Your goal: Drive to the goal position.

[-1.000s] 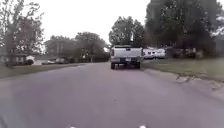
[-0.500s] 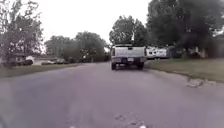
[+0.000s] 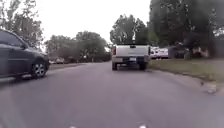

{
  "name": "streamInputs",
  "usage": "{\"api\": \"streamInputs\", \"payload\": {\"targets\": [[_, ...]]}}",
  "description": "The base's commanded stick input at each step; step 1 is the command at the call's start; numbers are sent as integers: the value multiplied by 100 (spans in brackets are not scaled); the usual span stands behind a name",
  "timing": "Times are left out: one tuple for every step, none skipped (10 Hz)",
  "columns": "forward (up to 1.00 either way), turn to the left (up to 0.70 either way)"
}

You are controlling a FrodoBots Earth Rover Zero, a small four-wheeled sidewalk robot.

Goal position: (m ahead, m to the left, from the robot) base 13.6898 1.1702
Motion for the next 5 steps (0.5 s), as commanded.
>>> {"api": "streamInputs", "payload": {"targets": [[100,-1],[100,-2],[100,-28],[100,-19],[100,0]]}}
